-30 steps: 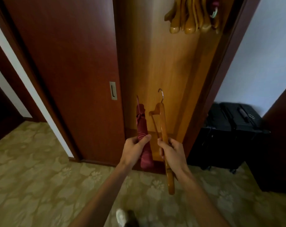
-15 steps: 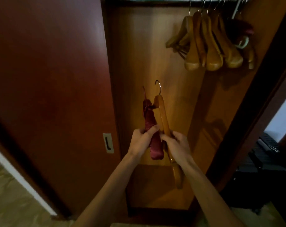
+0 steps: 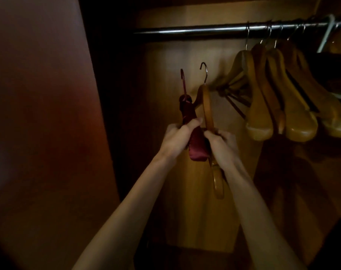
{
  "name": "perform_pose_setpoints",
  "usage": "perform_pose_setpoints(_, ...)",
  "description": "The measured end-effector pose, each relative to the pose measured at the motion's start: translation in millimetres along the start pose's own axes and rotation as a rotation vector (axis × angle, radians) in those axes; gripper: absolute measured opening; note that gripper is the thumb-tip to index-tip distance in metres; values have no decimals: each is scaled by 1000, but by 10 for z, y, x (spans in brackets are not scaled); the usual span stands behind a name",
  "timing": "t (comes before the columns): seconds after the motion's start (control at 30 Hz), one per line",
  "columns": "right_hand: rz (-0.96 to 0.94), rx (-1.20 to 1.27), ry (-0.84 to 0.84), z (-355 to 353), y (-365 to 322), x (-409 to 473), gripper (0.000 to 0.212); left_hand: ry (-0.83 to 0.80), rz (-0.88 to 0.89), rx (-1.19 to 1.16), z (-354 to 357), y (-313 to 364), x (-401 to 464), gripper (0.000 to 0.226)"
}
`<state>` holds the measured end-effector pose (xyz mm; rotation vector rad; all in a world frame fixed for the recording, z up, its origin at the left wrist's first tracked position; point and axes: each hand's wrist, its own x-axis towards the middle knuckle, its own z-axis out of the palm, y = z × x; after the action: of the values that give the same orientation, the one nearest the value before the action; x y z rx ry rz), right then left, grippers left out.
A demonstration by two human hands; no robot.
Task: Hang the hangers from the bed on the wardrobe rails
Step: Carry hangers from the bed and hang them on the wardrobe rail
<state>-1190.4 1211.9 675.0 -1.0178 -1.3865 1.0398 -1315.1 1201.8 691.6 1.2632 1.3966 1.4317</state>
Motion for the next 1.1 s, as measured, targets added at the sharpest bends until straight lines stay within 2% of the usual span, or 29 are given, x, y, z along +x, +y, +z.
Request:
perform_pose_setpoints(0.17,-75,13,-6,0,-228,520,23,-5,56,27,17,359,488,44)
perform_pose_setpoints(0.33,-140,56,42,29,-464,820,10,-4,132,17,38,675,815,35)
perform_pose_setpoints(0.5,-155,64,105,-12,-685,990,13,-35,201,43,98,878,1011,32)
perform_pose_setpoints(0.7,-140,80,162,-136,-792,1097,10,-72,234,70,249,899,1092,29)
perform_pose_setpoints(1.0,-144,-48,179,-273,-799,1189,17,-99,223,33,395,1071,1203,23)
perform_pose_setpoints(1.1,-143,-81,185,-324,-808,1196,20,-93,211,28,435,1102,1291,29)
